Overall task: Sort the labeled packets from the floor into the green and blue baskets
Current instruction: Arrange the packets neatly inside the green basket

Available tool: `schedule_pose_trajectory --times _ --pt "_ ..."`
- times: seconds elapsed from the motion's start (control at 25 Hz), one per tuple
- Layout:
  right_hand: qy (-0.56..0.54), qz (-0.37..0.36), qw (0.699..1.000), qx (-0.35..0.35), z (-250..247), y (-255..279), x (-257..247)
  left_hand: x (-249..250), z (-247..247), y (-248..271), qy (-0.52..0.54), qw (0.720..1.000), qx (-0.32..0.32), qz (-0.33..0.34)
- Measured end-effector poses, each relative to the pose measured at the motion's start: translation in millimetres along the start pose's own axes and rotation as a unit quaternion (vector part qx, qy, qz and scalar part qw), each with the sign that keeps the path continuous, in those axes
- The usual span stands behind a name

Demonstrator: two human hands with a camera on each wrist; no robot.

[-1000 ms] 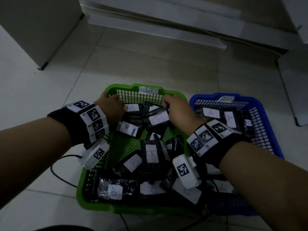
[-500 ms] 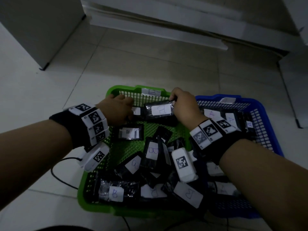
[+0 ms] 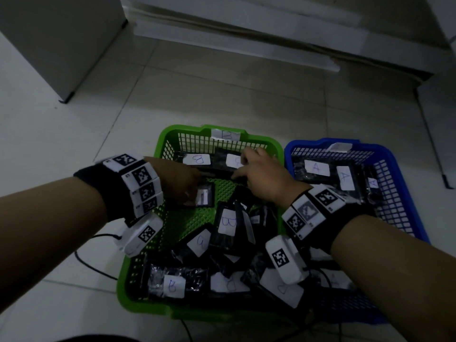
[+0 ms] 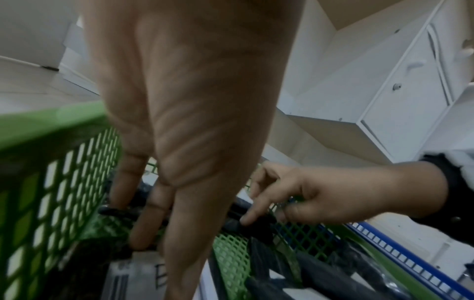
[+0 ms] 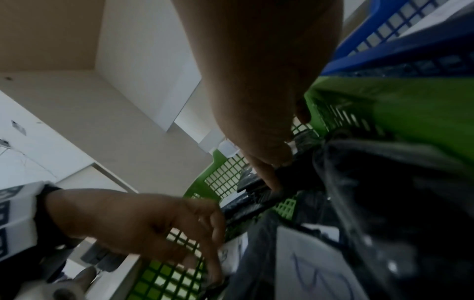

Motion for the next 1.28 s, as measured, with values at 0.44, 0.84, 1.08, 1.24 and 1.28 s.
schedule_pose_trajectory --times 0.44,0.84,1.08,1.24,1.28 --pt "0.084 -0.077 0.992 -0.062 10.2 6.9 -10.5 -5.5 -4.0 9.6 0.014 0.999 0.006 -0.037" --pt "-0.511 0.136 0.848 0.031 -21.8 -13.1 -13.7 -23.3 -27.9 26.2 0.301 0.886 0.321 -0.147" --pt "-0.200 0.110 0.965 -0.133 -6.5 0.0 -39.0 -38.2 -16.4 28.1 0.065 0.915 0.318 -0.242" --pt "-0.156 0.044 0.967 -0.196 22.4 10.8 -58.1 -32.8 -13.0 22.7 0.000 0.932 0.289 -0.219" --pt "-0.183 0.055 0.965 -0.179 26.3 9.6 -58.8 -31.3 -11.7 22.1 -0.007 0.938 0.270 -0.216"
Point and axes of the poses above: each hand's wrist, its own y-axis away from the middle knuckle, its own z-axis out of the palm, x = y × z, the point moved 3 cm from there along -y, towards the middle knuckle, and after that the axes turned 3 degrees about z, right-handed, at the moved point
